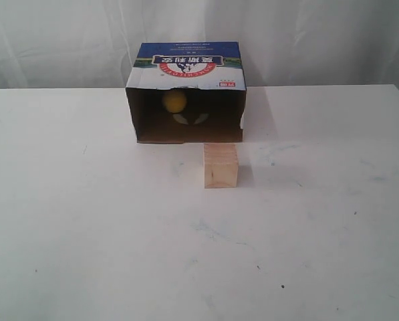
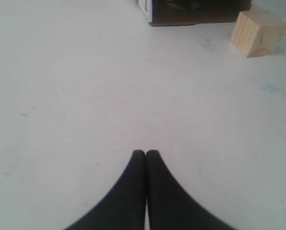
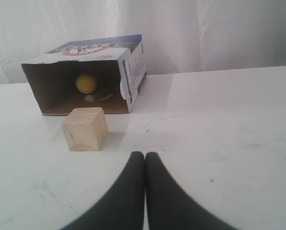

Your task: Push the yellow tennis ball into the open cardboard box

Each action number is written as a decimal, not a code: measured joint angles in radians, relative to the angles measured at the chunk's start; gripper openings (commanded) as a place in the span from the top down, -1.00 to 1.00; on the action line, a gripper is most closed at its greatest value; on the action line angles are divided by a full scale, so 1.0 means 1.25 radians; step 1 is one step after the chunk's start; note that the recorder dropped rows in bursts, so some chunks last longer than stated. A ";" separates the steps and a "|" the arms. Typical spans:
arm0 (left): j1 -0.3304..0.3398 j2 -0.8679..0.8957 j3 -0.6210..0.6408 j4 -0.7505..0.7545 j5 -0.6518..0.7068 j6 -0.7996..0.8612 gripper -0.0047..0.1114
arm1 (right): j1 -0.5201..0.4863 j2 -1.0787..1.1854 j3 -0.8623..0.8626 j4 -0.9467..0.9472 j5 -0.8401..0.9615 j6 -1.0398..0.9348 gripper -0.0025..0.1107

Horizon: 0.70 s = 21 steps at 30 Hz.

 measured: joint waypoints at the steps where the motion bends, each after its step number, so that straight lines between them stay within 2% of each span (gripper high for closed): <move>1: 0.015 0.000 0.000 0.000 0.000 0.000 0.92 | 0.000 0.000 0.000 0.000 0.000 0.000 0.96; 14: 0.165 0.000 0.000 0.000 0.000 0.000 0.92 | 0.000 0.000 0.000 0.000 0.000 0.002 0.96; 21: 0.213 0.000 0.000 0.000 0.000 0.000 0.92 | 0.000 0.000 0.000 0.000 0.000 0.002 0.96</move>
